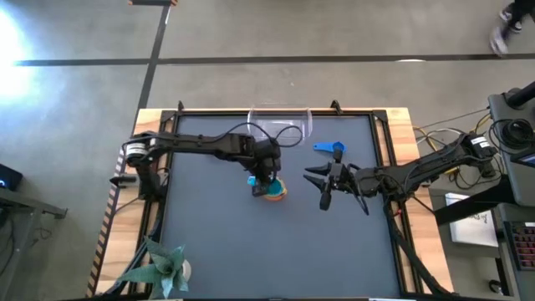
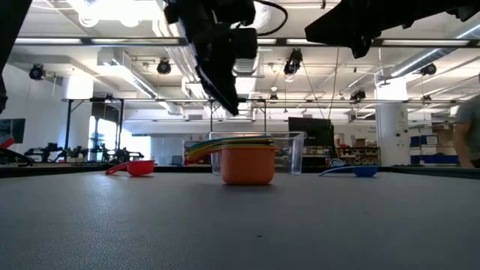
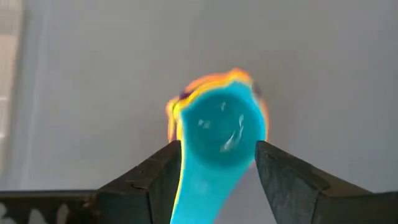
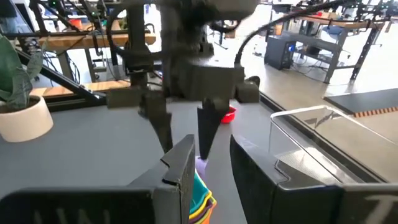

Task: Nest measuring cups in basket
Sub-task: Stack the red measuring cup on top of the light blue measuring cup

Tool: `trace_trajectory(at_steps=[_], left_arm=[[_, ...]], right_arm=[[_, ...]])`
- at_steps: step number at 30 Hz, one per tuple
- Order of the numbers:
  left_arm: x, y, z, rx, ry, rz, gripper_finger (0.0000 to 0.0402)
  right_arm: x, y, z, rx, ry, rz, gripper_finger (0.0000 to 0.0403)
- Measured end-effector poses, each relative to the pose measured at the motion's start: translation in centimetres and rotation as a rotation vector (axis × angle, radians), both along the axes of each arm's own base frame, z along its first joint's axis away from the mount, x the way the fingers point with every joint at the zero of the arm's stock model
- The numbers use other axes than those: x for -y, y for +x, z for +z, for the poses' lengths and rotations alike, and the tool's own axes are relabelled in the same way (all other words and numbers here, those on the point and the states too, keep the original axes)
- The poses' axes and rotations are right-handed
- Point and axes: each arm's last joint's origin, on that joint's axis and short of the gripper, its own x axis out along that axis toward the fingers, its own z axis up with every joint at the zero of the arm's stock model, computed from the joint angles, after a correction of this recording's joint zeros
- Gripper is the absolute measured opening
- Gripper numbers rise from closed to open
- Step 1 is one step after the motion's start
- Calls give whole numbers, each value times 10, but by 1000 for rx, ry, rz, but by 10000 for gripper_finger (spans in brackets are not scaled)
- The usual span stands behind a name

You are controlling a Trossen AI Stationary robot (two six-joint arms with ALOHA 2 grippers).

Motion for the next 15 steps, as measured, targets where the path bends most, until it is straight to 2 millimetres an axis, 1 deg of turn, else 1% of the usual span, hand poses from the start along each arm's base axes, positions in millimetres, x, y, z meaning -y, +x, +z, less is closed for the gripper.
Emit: trace_trajectory(at_steps=[3,5,7,9,11,13,15], left_arm=[[-11,-19,16,-3,87,49,189],[-22,-38,27,23,115,98,187],[-33,-64,33,43,120,149,185],[-44,-90,30,68,123,215,185],[-53,-115,23,92,146,293,185],[-61,-135,10,82,197,377,185],[-68,-150,-6,41,226,438,185]], right_arm=[[0,0,-1,-8,-2,1,91],[0,0,-2,-18,-5,2,91],[0,-1,-3,-26,-7,3,91],[0,-1,-3,-30,-8,3,91],[0,-1,-3,-30,-8,3,91],[0,-1,-3,-30,-15,4,91],[0,0,-2,-27,-24,6,91]])
